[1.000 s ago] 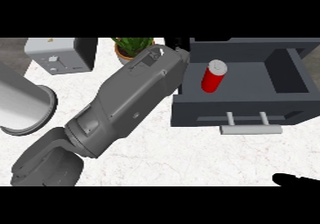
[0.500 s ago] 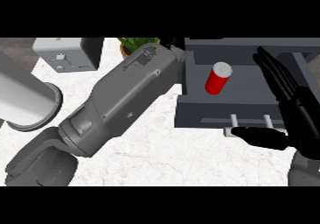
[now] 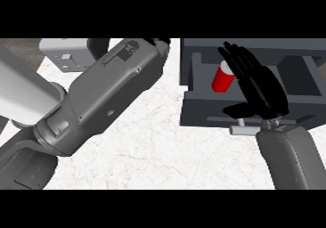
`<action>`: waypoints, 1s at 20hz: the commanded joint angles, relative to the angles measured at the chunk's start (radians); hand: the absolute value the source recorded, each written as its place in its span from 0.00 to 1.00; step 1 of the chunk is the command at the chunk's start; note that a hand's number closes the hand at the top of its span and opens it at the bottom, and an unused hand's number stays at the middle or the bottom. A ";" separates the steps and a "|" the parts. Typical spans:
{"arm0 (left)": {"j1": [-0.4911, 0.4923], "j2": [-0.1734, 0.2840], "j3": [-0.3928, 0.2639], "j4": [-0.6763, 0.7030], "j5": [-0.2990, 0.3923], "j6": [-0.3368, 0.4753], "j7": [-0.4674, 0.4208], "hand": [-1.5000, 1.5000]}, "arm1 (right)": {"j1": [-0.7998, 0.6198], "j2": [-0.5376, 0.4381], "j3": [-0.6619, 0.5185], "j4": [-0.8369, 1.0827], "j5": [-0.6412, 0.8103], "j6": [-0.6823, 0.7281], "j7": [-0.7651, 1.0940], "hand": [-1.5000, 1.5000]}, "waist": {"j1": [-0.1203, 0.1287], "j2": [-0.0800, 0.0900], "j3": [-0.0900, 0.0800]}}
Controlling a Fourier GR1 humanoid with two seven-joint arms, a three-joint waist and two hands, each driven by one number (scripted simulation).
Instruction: Pick up the can, place it into the drawer and close the drawer
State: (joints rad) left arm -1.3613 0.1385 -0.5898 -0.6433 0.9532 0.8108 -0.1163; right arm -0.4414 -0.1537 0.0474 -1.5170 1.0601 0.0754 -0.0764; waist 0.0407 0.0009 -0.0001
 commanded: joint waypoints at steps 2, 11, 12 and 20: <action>0.029 0.065 -0.015 -0.106 -0.034 0.041 0.077 0.00 | -0.098 0.022 -0.008 0.264 0.089 -0.152 -0.022 0.00 | 0.005 -0.001 0.001; 0.145 0.160 0.003 -0.242 -0.075 0.030 0.118 0.00 | -0.260 0.016 -0.072 0.672 0.170 -0.385 -0.056 0.00 | -0.001 0.005 0.001; 0.151 0.170 0.007 -0.255 -0.076 0.032 0.130 0.00 | -0.224 0.048 -0.050 0.687 0.202 -0.443 -0.040 0.00 | -0.003 0.004 0.001; 0.228 0.238 0.019 -0.353 -0.103 0.006 0.137 0.00 | -0.387 -0.006 -0.148 0.942 0.194 -0.588 -0.089 0.00 | 0.021 0.014 0.001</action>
State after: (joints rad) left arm -1.1854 0.3479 -0.5828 -0.9482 0.8605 0.8289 0.0308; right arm -0.8134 -0.1432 -0.0550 -0.7089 1.2640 -0.4292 -0.1460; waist 0.0585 -0.0063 -0.0153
